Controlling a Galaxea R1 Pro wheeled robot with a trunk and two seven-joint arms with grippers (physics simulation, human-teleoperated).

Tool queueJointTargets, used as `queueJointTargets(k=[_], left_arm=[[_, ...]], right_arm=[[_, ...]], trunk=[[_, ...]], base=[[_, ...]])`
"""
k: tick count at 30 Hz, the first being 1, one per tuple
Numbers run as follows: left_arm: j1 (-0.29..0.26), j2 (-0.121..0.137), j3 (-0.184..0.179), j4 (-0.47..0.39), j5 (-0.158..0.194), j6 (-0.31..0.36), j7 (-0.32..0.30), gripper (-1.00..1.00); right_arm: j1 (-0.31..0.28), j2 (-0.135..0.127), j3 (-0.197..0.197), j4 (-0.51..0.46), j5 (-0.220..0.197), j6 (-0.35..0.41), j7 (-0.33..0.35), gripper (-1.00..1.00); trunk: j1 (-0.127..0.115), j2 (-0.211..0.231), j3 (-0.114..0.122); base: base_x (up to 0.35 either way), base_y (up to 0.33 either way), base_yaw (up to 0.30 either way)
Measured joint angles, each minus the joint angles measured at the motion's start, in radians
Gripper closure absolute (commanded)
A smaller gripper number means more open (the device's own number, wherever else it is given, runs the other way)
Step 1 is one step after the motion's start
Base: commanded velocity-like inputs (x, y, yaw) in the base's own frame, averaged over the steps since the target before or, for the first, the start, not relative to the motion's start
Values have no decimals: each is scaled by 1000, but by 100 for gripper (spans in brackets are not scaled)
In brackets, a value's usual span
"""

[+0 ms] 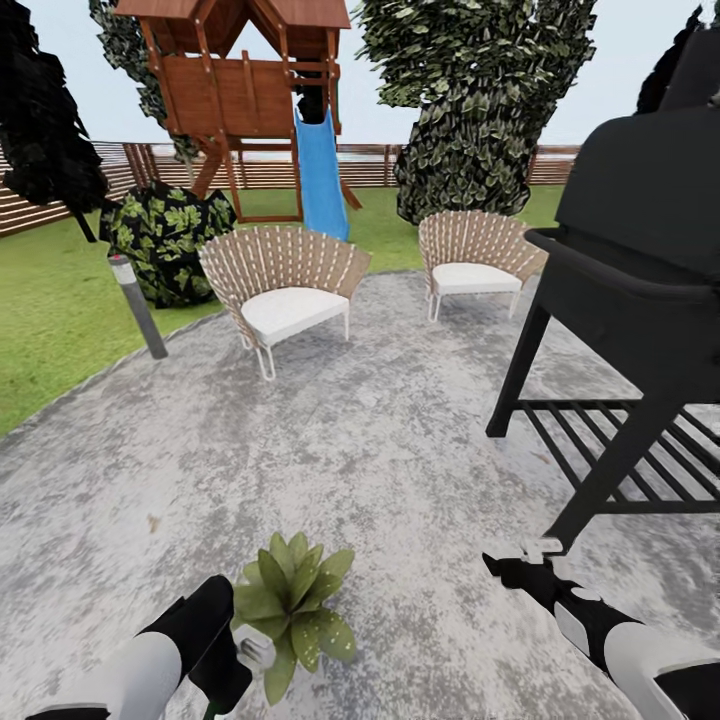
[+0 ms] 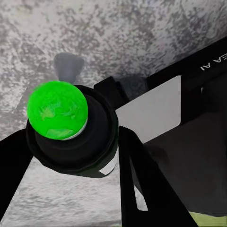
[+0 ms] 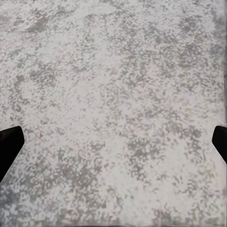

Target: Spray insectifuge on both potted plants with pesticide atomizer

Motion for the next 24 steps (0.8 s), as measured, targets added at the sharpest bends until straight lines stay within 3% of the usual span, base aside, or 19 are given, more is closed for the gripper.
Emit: queueJointTargets(k=[15, 24], left_arm=[[0, 0, 0, 4, -1, 0, 0, 100], [0, -5, -1, 59, -5, -1, 0, 100]], right_arm=[[0, 0, 0, 0, 0, 0, 0, -100], [0, 0, 0, 1, 0, 0, 0, -100]], trunk=[[0, 0, 0], [0, 0, 0]], base=[[0, 236, -261], [-113, 25, -97]])
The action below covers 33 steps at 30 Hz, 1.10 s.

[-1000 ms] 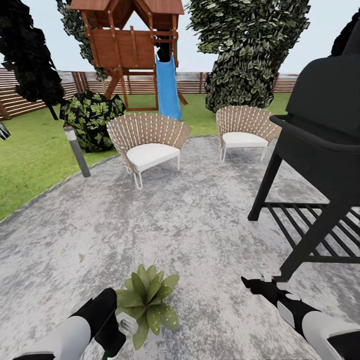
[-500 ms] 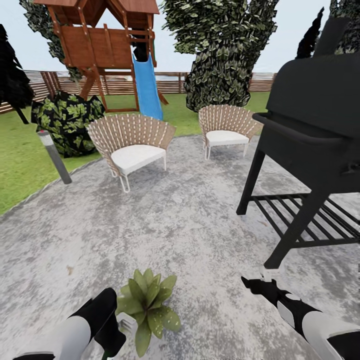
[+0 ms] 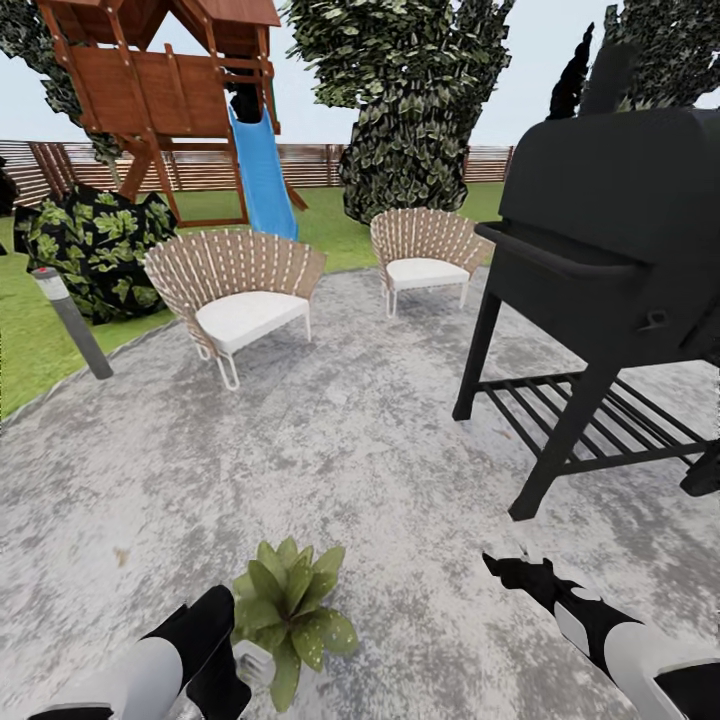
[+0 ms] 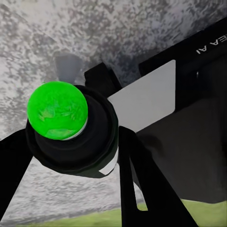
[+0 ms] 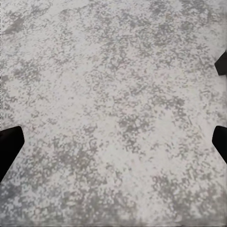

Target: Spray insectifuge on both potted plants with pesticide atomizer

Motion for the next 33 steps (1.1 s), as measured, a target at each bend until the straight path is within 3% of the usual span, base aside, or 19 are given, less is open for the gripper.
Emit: queueJointTargets(k=[6, 15, 20, 21, 25, 27, 33], left_arm=[[0, 0, 0, 1, 0, 0, 0, 100], [0, 5, 2, -11, -1, -1, 3, 100], [0, 5, 2, -64, -1, 0, 4, 100], [0, 5, 2, -68, -9, 0, 4, 100], [0, 5, 1, -80, -122, 1, 3, 100], [0, 5, 2, -90, -158, 2, 3, 100], [-1, 7, 3, -107, -182, 2, 2, 100]], right_arm=[[0, 0, 0, 0, 0, 0, 0, -100], [0, 0, 0, 0, 0, 0, 0, -100], [0, 0, 0, 0, 0, 0, 0, -100], [0, 0, 0, 0, 0, 0, 0, -100], [0, 0, 0, 0, 0, 0, 0, -100], [0, -1, 0, 0, 0, 0, 0, -100], [0, -3, 0, 0, 0, 0, 0, -100]], trunk=[[0, 0, 0], [0, 0, -9], [0, 0, -16], [0, 0, -18], [0, 0, -21], [0, 0, -21], [0, 0, -21]], base=[[-278, 0, -2], [-21, 0, 0], [0, 0, 0], [0, 0, 0], [0, 0, 0], [0, 0, 0], [0, 0, 0]])
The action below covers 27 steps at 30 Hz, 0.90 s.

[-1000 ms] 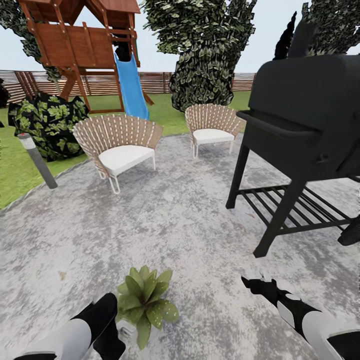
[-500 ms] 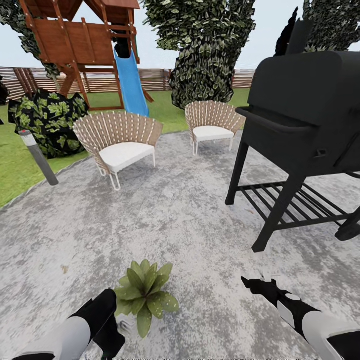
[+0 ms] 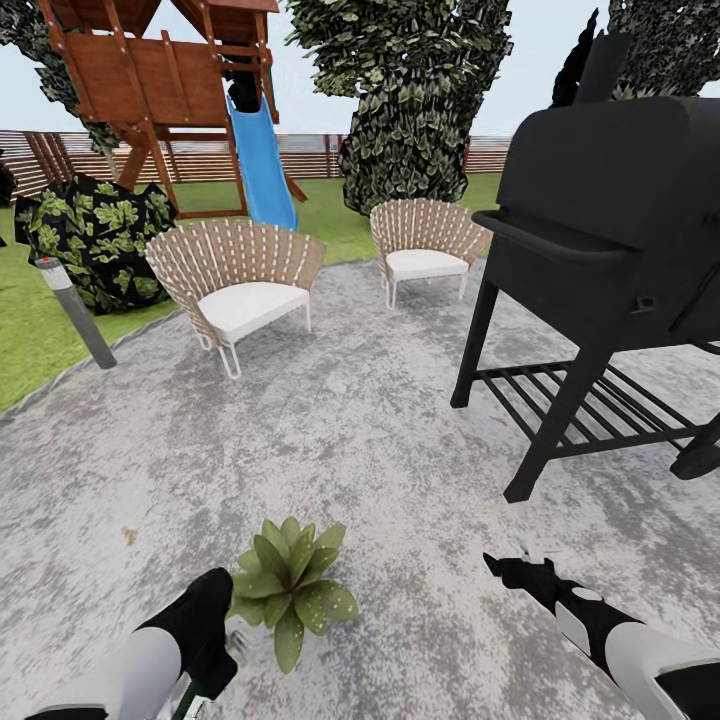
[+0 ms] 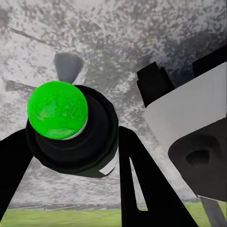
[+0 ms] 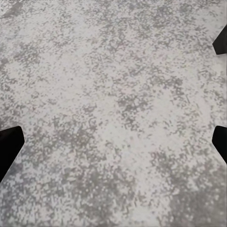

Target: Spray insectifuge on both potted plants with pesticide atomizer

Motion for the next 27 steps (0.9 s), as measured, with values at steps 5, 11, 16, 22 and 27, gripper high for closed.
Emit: queueJointTargets(k=[5, 11, 16, 22, 27], left_arm=[[-1, 2, 1, -77, 1, 1, -1, 100], [-1, 2, 2, -90, 2, 0, -1, 100], [1, 0, 2, -88, 5, -2, -1, 100], [1, -2, 1, -83, 6, -3, -3, 100], [1, -4, 1, -32, 7, -3, -3, 100]], right_arm=[[0, 0, 0, 0, 0, 0, 0, -100], [0, 0, 0, 0, -1, 0, 0, -100], [0, -1, 0, -1, -1, 0, 0, -100], [0, -1, -1, -1, -2, 0, 0, -100], [0, 0, 0, 0, -1, 0, 0, -100]], trunk=[[0, 0, 0], [0, 0, 0], [0, 0, 0], [0, 0, 0], [0, 0, 0]], base=[[0, 0, 0], [0, 52, -74], [0, 290, -268], [0, 299, -216], [0, 134, -17]])
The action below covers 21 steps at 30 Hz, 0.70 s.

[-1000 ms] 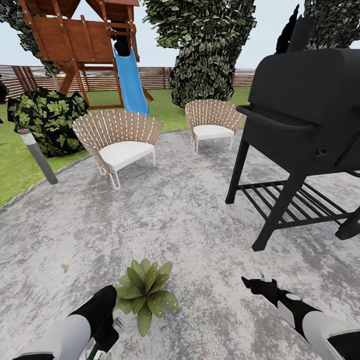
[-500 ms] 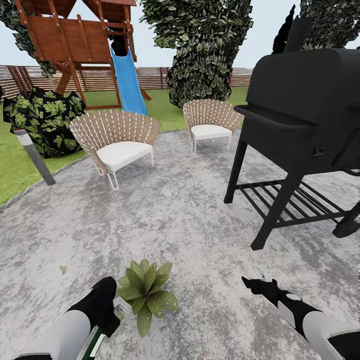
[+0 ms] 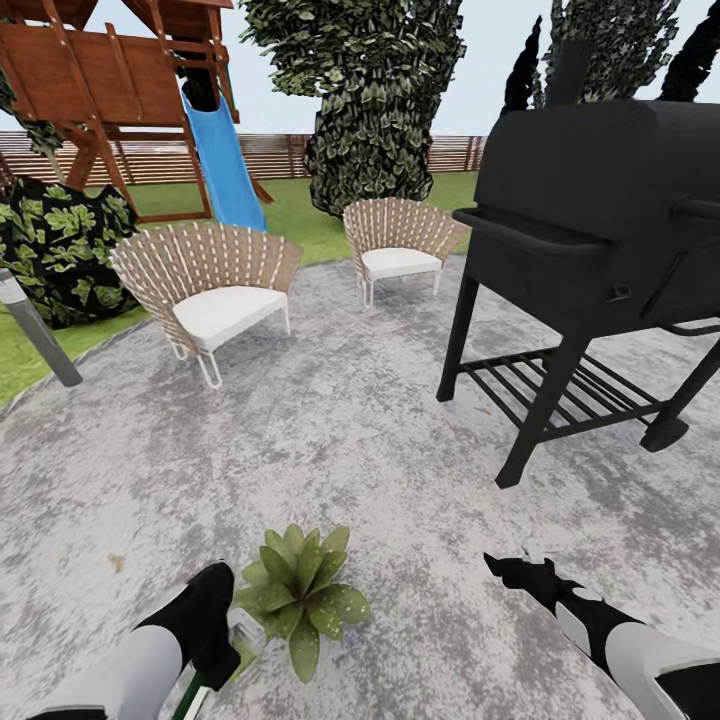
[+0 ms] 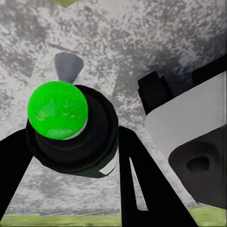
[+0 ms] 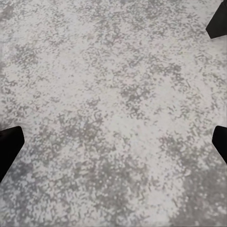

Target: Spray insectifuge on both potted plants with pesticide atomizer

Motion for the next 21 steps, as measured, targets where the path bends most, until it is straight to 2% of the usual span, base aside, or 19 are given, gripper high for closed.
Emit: queueJointTargets(k=[8, 15, 21], left_arm=[[0, -4, -2, 39, -1, -3, 0, 100], [0, -5, -2, 36, -2, -5, 4, 100], [0, -5, -2, 35, -2, -3, 4, 100]], right_arm=[[0, 0, 0, 0, 0, 0, 0, -100], [0, 0, 0, 0, 0, 0, 0, -100], [0, 0, 0, 0, 0, 0, 0, -100]], trunk=[[0, 0, 0], [0, 0, -2], [0, 0, -3]], base=[[0, 6, -9], [0, 13, -225], [0, 243, -100]])
